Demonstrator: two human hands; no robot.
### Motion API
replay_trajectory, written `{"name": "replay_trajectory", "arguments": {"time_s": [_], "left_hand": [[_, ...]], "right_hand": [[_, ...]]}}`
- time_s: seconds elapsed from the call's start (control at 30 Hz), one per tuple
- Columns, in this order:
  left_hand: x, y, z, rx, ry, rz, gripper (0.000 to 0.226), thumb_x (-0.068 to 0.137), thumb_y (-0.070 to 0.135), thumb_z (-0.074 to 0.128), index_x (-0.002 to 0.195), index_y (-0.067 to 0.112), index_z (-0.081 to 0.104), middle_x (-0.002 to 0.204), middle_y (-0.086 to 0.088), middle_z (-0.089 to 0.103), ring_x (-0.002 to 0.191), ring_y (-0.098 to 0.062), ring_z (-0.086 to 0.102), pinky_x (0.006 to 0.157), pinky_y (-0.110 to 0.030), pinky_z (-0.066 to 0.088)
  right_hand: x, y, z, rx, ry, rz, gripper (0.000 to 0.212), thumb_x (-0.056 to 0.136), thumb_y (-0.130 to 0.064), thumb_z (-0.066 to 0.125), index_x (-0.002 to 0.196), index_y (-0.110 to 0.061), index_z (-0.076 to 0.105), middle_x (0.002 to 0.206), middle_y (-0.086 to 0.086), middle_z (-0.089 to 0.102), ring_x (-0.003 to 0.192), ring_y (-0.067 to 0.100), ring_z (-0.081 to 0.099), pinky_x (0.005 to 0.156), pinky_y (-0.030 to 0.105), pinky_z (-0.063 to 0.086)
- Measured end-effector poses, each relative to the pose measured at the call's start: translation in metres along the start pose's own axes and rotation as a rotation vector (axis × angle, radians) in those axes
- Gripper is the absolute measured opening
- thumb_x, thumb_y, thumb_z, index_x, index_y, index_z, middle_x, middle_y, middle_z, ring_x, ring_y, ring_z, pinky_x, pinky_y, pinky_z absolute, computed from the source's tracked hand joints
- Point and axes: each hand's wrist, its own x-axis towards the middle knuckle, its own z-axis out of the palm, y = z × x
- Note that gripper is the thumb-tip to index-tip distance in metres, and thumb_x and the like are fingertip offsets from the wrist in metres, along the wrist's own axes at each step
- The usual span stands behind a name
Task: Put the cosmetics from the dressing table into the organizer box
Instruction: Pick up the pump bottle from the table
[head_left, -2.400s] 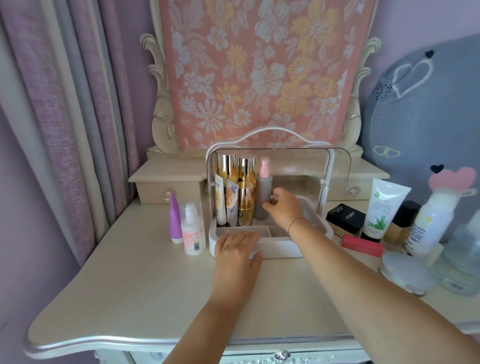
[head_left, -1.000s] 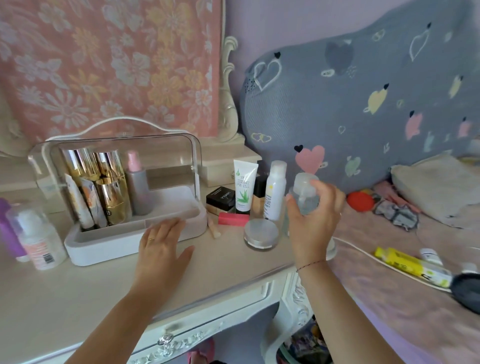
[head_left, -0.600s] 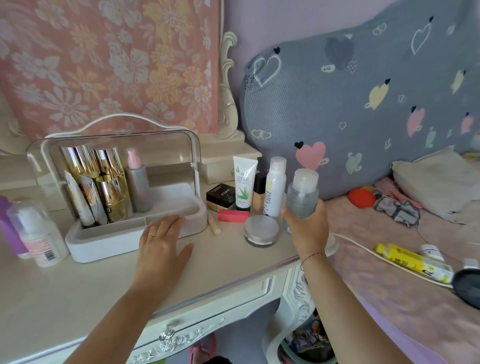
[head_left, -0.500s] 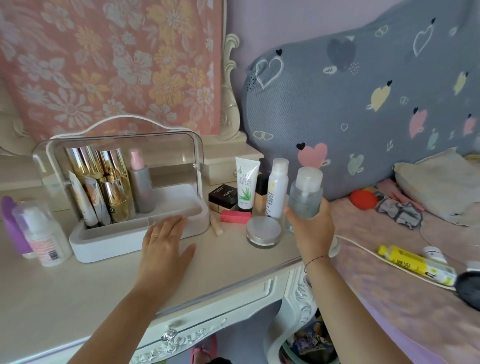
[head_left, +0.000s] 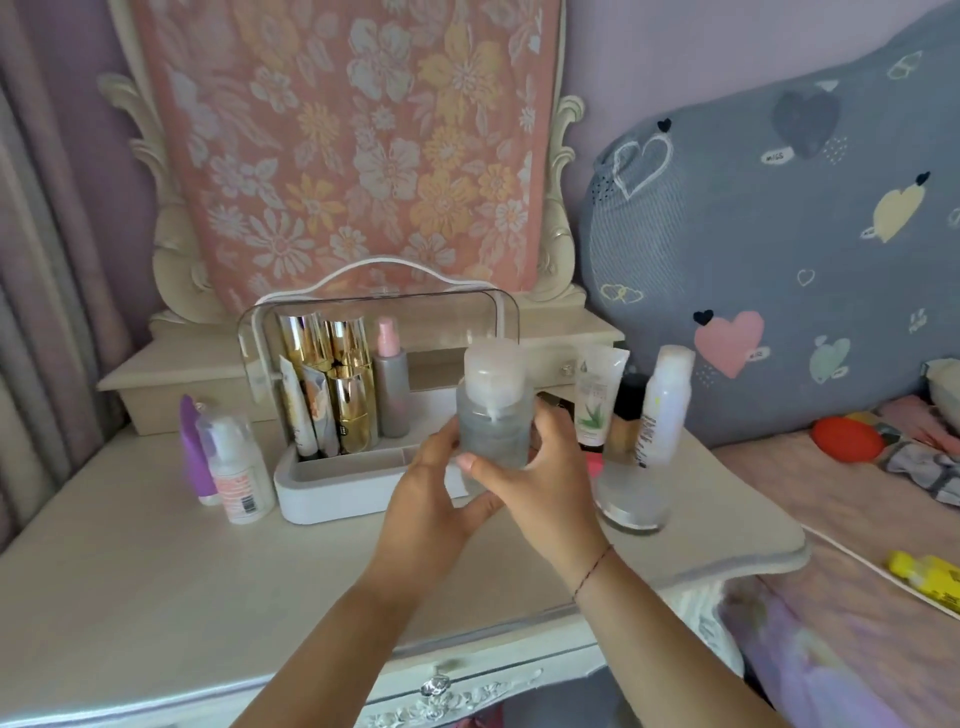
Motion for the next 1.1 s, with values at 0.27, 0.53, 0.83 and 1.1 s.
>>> {"name": "replay_trajectory", "arguments": {"time_s": [0.27,0.53,0.83,1.1], "left_hand": [[0.060,-0.024,-0.019,0.022,0.105,-0.177,0.053,0.079,0.004,0.067,0.127,0.016,0.047,0.103,0.011,0.058,0.094,-0.010,0.057,0.079,-0.018,0.042],[0.115,-0.069,0.015,0.082,0.032,-0.323,0.056,0.082,0.010,0.066,0.130,0.016,0.036,0.114,-0.003,0.062,0.094,-0.016,0.061,0.081,-0.029,0.050],[0.136,-0.091,0.029,0.070,-0.066,-0.454,0.045,0.084,0.008,0.063,0.122,0.012,0.039,0.112,-0.006,0.056,0.101,-0.021,0.057,0.088,-0.033,0.049],[0.133,-0.084,0.026,0.163,-0.045,-0.449,0.036,0.088,0.000,0.051,0.123,0.003,0.043,0.116,-0.019,0.057,0.105,-0.032,0.056,0.085,-0.032,0.044]], "right_hand": [[0.056,0.003,0.062,0.113,-0.099,0.057,0.064,0.073,-0.022,0.078,0.129,-0.027,0.049,0.112,-0.017,0.061,0.096,-0.014,0.054,0.077,0.003,0.041],[0.083,0.041,0.080,-0.030,-0.082,0.157,0.055,0.090,-0.016,0.053,0.140,-0.029,0.034,0.125,-0.005,0.059,0.106,0.011,0.061,0.091,0.029,0.050],[0.076,0.052,0.080,0.026,-0.056,0.195,0.059,0.092,-0.020,0.053,0.146,-0.017,0.029,0.146,0.001,0.042,0.134,0.010,0.041,0.112,0.035,0.036],[0.073,0.048,0.079,0.117,-0.004,0.199,0.056,0.089,-0.019,0.058,0.141,-0.015,0.037,0.135,-0.004,0.046,0.121,-0.001,0.042,0.108,0.030,0.039]]}}
